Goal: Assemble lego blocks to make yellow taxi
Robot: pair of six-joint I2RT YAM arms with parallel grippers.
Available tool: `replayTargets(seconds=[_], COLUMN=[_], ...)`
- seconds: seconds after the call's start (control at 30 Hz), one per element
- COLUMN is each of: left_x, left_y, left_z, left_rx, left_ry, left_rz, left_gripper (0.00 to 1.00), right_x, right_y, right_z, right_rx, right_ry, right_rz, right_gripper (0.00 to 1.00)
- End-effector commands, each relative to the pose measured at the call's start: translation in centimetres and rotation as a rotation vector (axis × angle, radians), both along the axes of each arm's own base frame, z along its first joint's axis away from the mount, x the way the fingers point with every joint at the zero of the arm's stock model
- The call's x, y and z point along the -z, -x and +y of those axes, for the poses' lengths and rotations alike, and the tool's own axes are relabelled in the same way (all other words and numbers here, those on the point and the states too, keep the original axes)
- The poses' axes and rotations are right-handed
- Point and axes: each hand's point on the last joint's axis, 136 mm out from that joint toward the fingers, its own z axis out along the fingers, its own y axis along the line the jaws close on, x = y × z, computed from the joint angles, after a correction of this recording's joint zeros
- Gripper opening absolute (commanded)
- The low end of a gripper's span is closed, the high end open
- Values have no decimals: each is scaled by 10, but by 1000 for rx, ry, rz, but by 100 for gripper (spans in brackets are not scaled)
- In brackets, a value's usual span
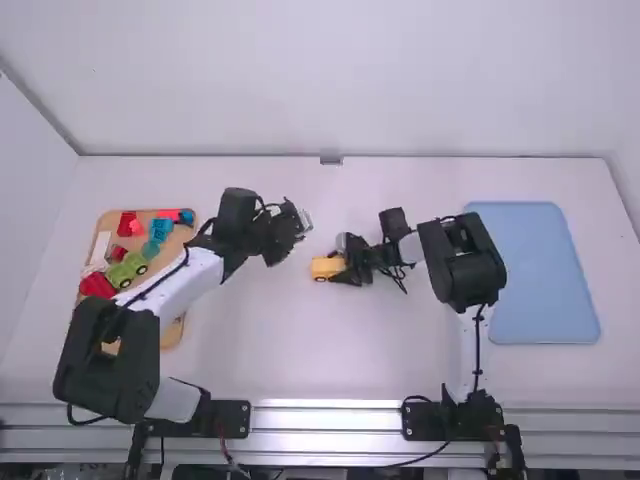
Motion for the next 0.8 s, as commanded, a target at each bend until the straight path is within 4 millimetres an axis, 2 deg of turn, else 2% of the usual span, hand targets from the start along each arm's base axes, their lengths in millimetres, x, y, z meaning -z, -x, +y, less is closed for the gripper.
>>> replayTargets(seconds=[0.0,0.07,0.1,0.27,0.33,0.37,0.43,0.6,0.7,0.77], left_x=[3,3,4,5,4,4,4,9,17,15], left_y=[0,-1,-2,-4,-5,-5,-5,-1,-6,-18], left_z=[2,2,3,8,9,9,9,10,25,39], left_rx=[-28,-32,-40,-61,-63,-63,-62,-115,-190,-357], left_ry=[11,6,-2,-16,-13,-14,-13,16,-46,-14], left_rz=[26,21,19,16,13,11,15,84,89,117], left_gripper=[46,68,99,99,99,99,99,99,99,99], right_x=[18,17,15,-1,-16,-27,-36,-63,-73,-79], right_y=[-7,-9,-8,4,9,10,10,3,1,0], right_z=[-13,-14,-14,-18,-20,-24,-31,-65,-72,-71], right_rx=[60,66,65,22,-1,2,26,205,249,255], right_ry=[105,102,95,110,121,152,213,457,487,479], right_rz=[8,11,12,-1,-19,-29,-33,-25,-32,-44], right_gripper=[54,56,58,83,99,98,99,98,98,99])
